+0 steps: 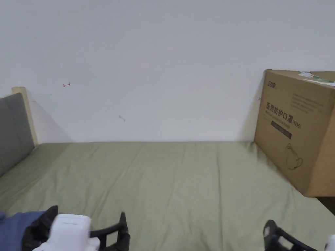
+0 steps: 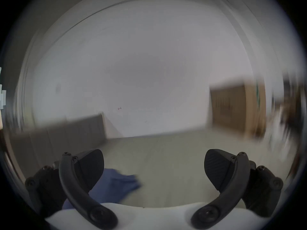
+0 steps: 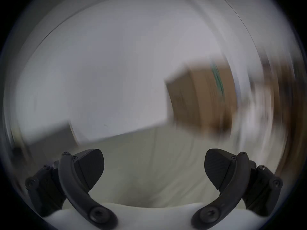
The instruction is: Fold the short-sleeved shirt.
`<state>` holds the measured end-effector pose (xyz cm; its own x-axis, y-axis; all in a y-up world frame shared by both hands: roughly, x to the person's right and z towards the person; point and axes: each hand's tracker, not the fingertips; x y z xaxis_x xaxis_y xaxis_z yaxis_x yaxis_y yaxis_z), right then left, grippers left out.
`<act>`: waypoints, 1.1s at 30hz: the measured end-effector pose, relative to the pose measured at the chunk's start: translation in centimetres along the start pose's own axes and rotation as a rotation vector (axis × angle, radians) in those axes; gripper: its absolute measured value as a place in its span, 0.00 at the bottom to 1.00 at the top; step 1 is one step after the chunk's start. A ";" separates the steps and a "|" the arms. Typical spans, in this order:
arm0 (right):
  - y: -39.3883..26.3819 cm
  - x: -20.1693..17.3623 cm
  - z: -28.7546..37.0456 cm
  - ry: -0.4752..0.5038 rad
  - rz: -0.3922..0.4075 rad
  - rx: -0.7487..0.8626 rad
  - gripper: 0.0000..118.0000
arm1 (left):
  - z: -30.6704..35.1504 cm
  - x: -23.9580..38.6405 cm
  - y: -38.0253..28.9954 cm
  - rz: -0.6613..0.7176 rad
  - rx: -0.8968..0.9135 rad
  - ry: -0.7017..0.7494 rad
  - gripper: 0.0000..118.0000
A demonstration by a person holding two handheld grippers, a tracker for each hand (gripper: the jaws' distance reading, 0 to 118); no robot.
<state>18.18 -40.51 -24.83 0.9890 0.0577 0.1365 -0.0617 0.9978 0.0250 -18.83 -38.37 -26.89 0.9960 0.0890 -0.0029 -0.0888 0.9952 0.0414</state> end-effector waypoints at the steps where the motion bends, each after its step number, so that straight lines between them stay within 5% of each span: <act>1: -0.2 -1.5 0.9 -0.019 0.218 0.120 1.00 | 0.7 -0.4 -0.4 0.085 0.080 0.004 1.00; 2: -0.3 -2.5 1.4 -0.030 0.317 0.196 1.00 | 1.0 -1.0 -1.2 0.080 0.158 0.017 1.00; 7: -1.0 -3.9 2.1 -0.028 0.088 0.129 1.00 | 2.5 1.3 -2.0 -0.169 0.166 0.084 1.00; 14: -1.8 -4.4 2.4 0.057 0.137 0.086 1.00 | 2.8 2.1 -1.9 -0.174 0.107 0.073 1.00; 28: -0.5 -3.0 2.0 0.101 -0.005 0.014 1.00 | 2.3 2.8 -1.6 -0.175 0.096 0.063 1.00; 33: 0.0 -2.9 1.5 0.041 0.026 -0.015 1.00 | 1.7 2.9 -1.0 -0.197 0.073 0.051 1.00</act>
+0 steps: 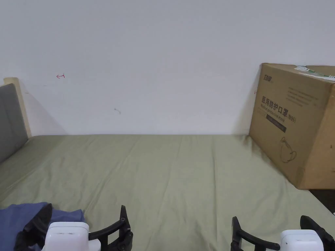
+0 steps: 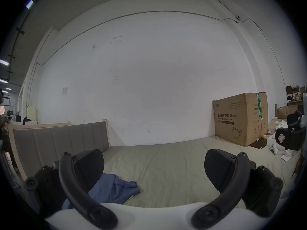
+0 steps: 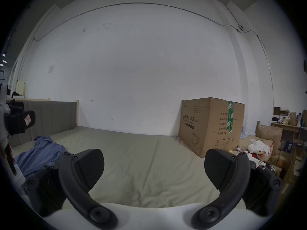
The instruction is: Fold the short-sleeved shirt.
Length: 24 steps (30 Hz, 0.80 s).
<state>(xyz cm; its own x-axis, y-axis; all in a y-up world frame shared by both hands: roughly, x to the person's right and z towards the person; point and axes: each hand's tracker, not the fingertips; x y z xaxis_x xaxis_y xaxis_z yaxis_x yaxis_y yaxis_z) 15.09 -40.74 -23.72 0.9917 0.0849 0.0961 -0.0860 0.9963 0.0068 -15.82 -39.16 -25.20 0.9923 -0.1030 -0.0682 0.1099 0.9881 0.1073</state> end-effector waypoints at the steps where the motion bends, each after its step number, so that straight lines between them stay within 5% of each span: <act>1: 0.1 0.1 -0.1 -0.001 0.004 -0.007 1.00 | -0.1 0.0 0.0 -0.007 0.000 -0.004 0.98; 3: 0.4 0.4 0.0 0.053 -0.023 -0.028 0.87 | -0.1 0.1 0.2 -0.023 0.001 -0.015 0.70; 4: 0.6 0.6 0.1 0.088 -0.051 -0.020 0.62 | 0.0 0.1 0.2 -0.034 0.003 -0.019 0.39; 5: 0.6 0.7 0.3 0.080 -0.045 -0.009 0.07 | 0.1 0.2 0.4 -0.052 0.001 -0.025 0.00; 7: 0.6 0.2 -0.1 0.012 0.028 -0.032 0.00 | -0.2 0.4 0.2 -0.116 -0.026 -0.005 0.00; 10: 0.4 0.8 -0.3 0.093 -0.018 -0.055 0.00 | -0.4 0.3 -0.6 -0.064 -0.049 -0.086 0.00; 24: 0.1 -0.2 -0.7 0.053 -0.033 -0.059 0.00 | -0.1 -0.4 -1.7 -0.040 -0.114 -0.066 0.00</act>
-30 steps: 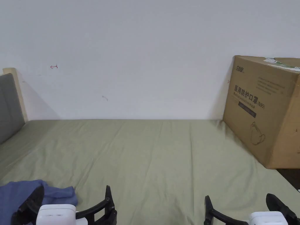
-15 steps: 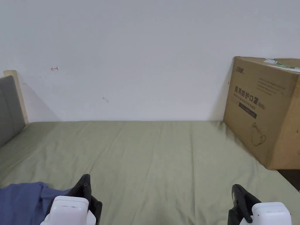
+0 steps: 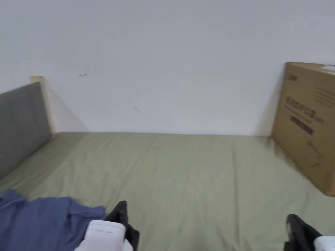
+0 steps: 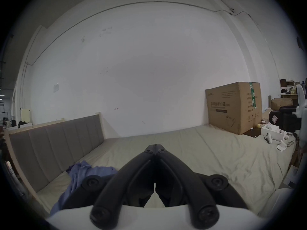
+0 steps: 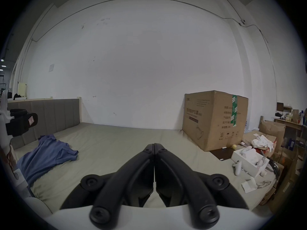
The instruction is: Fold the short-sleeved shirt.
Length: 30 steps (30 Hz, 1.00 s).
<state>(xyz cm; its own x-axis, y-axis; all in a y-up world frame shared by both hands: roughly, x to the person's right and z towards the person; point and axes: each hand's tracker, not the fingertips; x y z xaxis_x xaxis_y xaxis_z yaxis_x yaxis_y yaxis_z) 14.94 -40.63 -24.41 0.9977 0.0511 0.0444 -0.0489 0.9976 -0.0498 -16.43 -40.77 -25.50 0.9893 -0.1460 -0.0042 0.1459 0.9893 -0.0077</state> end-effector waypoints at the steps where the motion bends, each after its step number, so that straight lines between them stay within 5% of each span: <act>1: 0.0 -0.6 -0.5 0.024 0.001 -0.003 0.00 | 0.5 -0.9 -0.1 0.002 -0.010 0.028 0.00; 8: 0.9 -12.2 -3.1 0.372 -0.028 0.022 0.00 | 6.1 -12.7 -1.2 -0.012 -0.081 0.433 0.00; 12: 2.3 -17.4 -3.2 0.522 -0.029 0.056 0.00 | 8.6 -15.9 -1.0 0.011 -0.046 0.531 0.00; 20: 3.0 -17.1 -3.8 0.556 -0.014 0.042 0.00 | 4.1 -19.7 2.6 -0.002 0.081 0.521 0.00; 25: 2.1 -15.0 -5.5 0.491 0.017 -0.037 0.00 | -10.8 -28.2 -0.4 0.062 -0.541 0.247 0.00; 28: 1.0 -14.2 -7.0 0.454 0.009 -0.090 0.00 | -17.4 -31.7 -7.5 0.307 -0.850 0.129 0.00; 29: 0.5 -13.9 -7.5 0.438 0.007 -0.114 0.00 | -19.0 -32.1 -10.0 0.333 -0.914 0.133 0.08; 30: 0.1 -13.7 -8.0 0.423 0.007 -0.139 0.00 | -20.0 -32.4 -12.0 0.347 -0.945 0.131 0.32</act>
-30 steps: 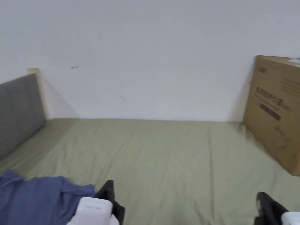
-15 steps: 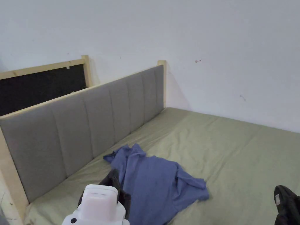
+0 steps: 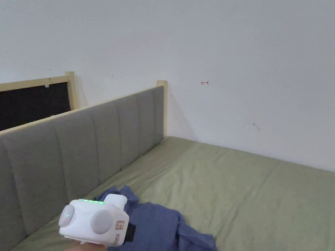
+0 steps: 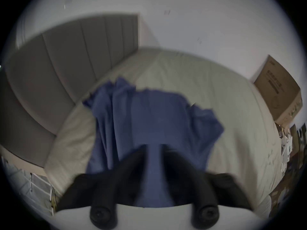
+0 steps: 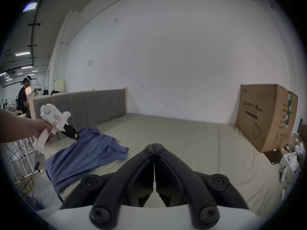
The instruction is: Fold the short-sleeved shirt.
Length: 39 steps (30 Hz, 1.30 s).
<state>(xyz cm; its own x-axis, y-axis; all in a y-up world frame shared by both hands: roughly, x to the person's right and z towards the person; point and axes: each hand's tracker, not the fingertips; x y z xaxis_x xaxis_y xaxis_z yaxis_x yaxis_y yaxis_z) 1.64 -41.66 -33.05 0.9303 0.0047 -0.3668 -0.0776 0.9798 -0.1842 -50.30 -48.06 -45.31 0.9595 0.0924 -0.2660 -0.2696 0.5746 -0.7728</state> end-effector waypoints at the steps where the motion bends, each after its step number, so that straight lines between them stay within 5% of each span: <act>1: -0.3 0.2 -0.4 -0.014 -0.008 -0.021 0.00 | -1.7 -0.3 -0.1 0.009 -0.029 0.027 0.67; 2: -0.7 0.6 -0.8 -0.029 -0.020 -0.042 0.00 | -3.7 -0.7 -0.2 0.019 -0.080 0.040 1.00; 4: -1.2 1.2 -1.4 -0.040 -0.049 -0.071 0.00 | -6.0 -1.3 -0.3 0.025 -0.079 0.057 0.92; 11: -2.7 1.8 -2.9 -0.049 -0.069 -0.148 0.00 | -8.8 -0.5 -3.4 -0.072 -0.247 0.071 0.97; 14: -3.2 1.7 -3.0 -0.047 -0.079 -0.166 0.00 | -7.1 0.6 -4.3 -0.077 -0.144 0.102 0.96; 18: -3.1 1.6 -2.5 -0.034 -0.094 -0.180 0.00 | -8.6 -1.6 -3.5 -0.036 -0.139 0.077 0.89; 19: -2.9 1.6 -2.2 -0.031 -0.094 -0.180 0.00 | -8.0 -0.8 -3.8 -0.052 -0.103 0.086 0.80; 22: -2.2 1.8 -0.9 -0.029 -0.090 -0.165 0.00 | -6.7 0.6 -3.6 -0.109 -0.047 0.097 0.01; 30: 0.9 4.2 3.1 -0.057 -0.083 -0.068 0.00 | 6.0 0.6 -1.6 -0.057 0.265 0.056 0.01; 39: 3.0 7.3 7.6 -0.125 -0.152 0.026 0.00 | 31.0 13.3 3.1 -0.364 0.747 -0.187 0.01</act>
<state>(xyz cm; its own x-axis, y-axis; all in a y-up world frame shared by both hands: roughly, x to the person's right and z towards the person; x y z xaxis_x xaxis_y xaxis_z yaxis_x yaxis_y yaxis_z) 10.96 -37.17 -29.37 0.9679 -0.1204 -0.2206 0.0747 0.9760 -0.2048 -35.84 -19.82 -33.38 0.9914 -0.1068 0.0759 0.1196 0.9743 -0.1911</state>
